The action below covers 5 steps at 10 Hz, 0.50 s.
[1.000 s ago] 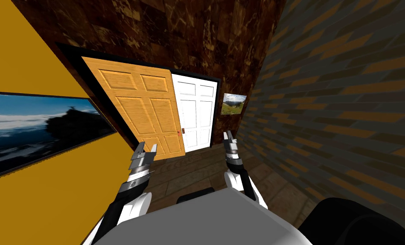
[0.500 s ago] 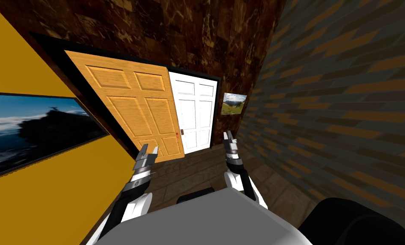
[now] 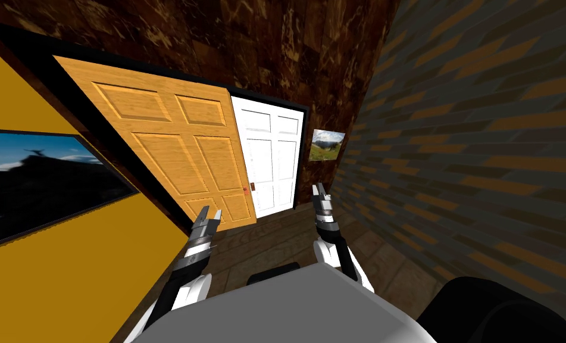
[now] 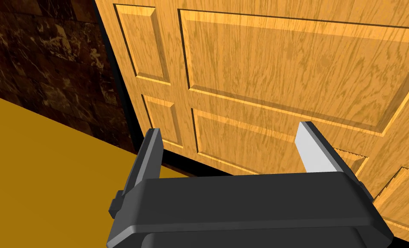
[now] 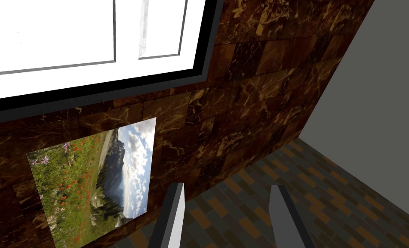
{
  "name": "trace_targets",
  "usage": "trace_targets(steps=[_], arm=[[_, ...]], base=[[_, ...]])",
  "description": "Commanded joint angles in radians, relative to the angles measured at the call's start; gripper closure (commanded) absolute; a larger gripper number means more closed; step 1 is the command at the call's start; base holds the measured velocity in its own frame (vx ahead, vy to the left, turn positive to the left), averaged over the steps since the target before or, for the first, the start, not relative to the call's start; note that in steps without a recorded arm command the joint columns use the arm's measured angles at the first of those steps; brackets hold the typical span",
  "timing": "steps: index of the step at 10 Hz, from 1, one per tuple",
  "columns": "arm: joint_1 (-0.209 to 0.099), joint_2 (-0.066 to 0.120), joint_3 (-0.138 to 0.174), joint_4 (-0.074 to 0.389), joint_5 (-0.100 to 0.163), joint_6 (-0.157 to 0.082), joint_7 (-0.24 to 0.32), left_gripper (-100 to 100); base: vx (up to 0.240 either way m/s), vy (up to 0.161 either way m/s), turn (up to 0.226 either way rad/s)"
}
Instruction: Pull the door open
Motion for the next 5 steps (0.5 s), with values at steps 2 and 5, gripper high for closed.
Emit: trace_targets(steps=[2, 5], arm=[[-0.014, 0.011, 0.009, 0.066, 0.002, -0.015, 0.008, -100], [-0.029, 0.024, 0.020, 0.141, 0.004, -0.032, 0.018, -100]], base=[[0.105, -0.009, -0.036], [0.095, 0.006, -0.037]])
